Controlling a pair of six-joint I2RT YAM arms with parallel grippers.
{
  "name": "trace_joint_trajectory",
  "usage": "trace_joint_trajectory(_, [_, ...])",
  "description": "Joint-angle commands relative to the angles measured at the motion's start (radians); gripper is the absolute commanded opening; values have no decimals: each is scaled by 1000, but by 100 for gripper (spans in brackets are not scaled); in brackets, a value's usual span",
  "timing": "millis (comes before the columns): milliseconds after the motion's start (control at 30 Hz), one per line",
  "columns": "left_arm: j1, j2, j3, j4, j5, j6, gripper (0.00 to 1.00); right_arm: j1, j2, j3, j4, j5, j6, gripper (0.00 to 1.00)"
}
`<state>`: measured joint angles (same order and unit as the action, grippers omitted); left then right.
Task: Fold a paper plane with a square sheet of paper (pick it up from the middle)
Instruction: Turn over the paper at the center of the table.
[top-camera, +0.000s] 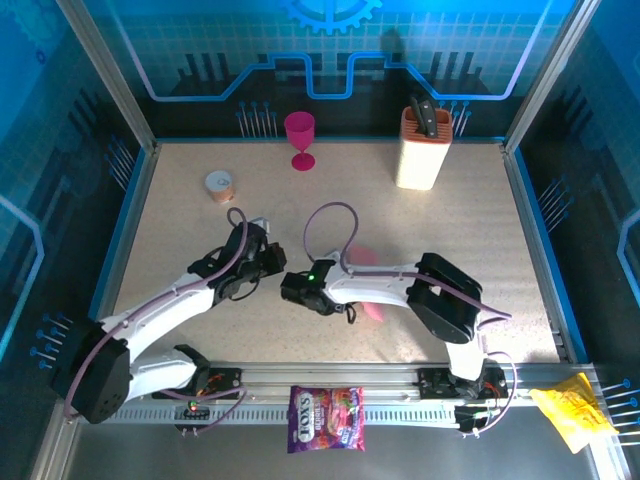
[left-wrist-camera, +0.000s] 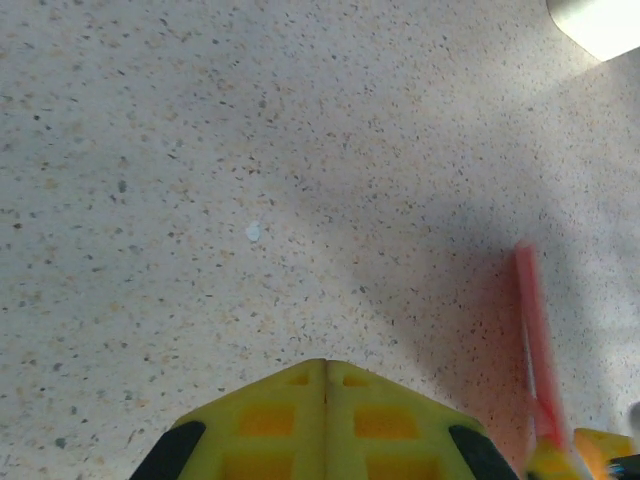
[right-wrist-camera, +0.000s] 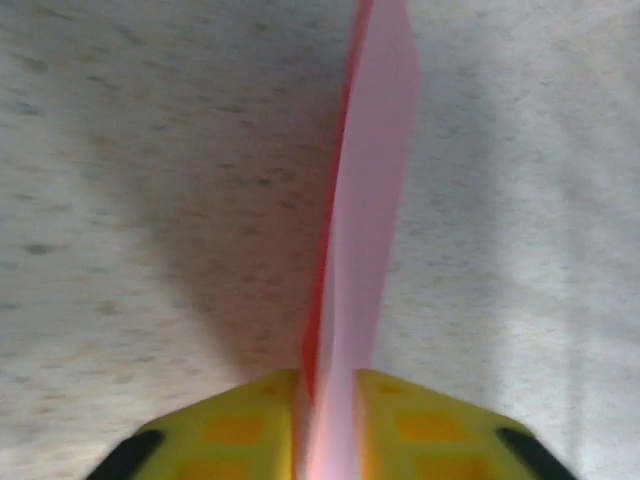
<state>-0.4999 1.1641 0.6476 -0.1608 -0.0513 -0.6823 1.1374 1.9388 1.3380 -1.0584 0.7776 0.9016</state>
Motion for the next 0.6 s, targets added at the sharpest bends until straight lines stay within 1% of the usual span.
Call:
trace_joint_trajectory(0, [20,-33,-23,-52,9,-5,0,-5,-2,43,106,-106,-83,49])
trace_joint_trajectory(33, [23,-36,-22,-59,2,-7,0,-14,-19,36,156,-157,-122,53])
trace_joint_trajectory(133, [26,-35,-14,-82,-12,-7,0,-57,-108,-1,281,-306,-203,61])
trace_joint_trajectory(267, [27,-17,14,-120,-5,1,0,-117,-262,-90,396,-439,-233,62])
trace_joint_trajectory(433, [26,15,78,-172,38,26,0,-269,-448,-315,560,-601,-208,58])
trace_joint_trajectory(533, [26,38,128,-211,52,48,0,-356,-537,-441,636,-676,-202,51])
trace_joint_trajectory(567, [26,49,150,-226,53,59,0,-379,-560,-472,648,-695,-200,46])
